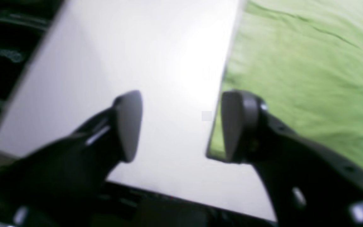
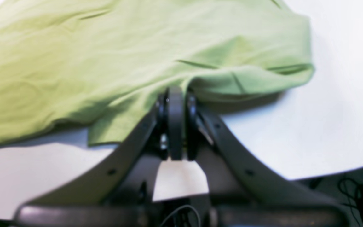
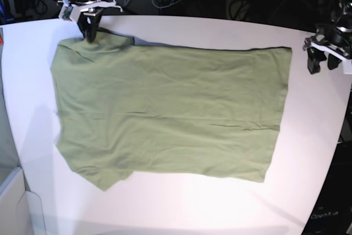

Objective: Fold the T-shirt properly
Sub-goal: 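Grasp the shoulder corners with the left and right grippers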

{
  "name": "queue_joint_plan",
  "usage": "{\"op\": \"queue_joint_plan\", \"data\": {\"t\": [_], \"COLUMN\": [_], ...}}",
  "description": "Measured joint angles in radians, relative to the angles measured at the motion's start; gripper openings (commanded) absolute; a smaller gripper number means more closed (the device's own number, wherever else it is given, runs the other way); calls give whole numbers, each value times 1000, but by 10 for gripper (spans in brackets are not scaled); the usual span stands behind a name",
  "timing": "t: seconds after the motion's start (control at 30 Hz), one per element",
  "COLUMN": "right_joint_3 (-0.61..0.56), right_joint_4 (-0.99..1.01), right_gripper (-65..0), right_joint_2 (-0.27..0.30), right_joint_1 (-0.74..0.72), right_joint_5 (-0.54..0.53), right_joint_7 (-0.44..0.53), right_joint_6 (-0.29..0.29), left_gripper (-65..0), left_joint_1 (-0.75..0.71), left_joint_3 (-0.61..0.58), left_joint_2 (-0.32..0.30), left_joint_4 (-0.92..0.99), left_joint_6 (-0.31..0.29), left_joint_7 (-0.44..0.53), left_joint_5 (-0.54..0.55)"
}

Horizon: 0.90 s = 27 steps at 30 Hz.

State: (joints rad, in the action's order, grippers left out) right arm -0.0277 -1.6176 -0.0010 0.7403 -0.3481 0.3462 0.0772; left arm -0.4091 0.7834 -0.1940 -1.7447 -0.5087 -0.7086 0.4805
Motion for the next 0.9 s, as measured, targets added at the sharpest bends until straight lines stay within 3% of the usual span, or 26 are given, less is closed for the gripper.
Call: {"op": "queue_joint_plan", "data": {"t": [0.1, 0.2, 0.7, 0.77, 0.9], "right_joint_3": [0, 0, -1, -1, -1], "right_joint_4": [-3, -5, -6, -6, -6], "right_gripper": [-641, -641, -641, -641, -641], "right_joint_2": [6, 4, 6, 6, 6], "right_joint_1": [-4, -3, 1, 2, 2], "right_joint_5": [0, 0, 0, 0, 0], "right_joint_7": [-34, -39, -44, -43, -43], "right_joint_6": [0, 0, -3, -3, -3], "left_gripper": [-256, -256, -261, -302, -444], "left_joint_1": [21, 33, 77, 77, 81], "left_joint_3": [3, 0, -106, -106, -113], "left_joint_2": [12, 24, 18, 18, 13], "left_joint_4": [73, 121, 253, 254, 288], "left_joint_6": [-72, -98, -98, -98, -99], "left_joint_7": [-53, -63, -43, -43, -48], "left_joint_5": [-15, -11, 12, 14, 39]}}
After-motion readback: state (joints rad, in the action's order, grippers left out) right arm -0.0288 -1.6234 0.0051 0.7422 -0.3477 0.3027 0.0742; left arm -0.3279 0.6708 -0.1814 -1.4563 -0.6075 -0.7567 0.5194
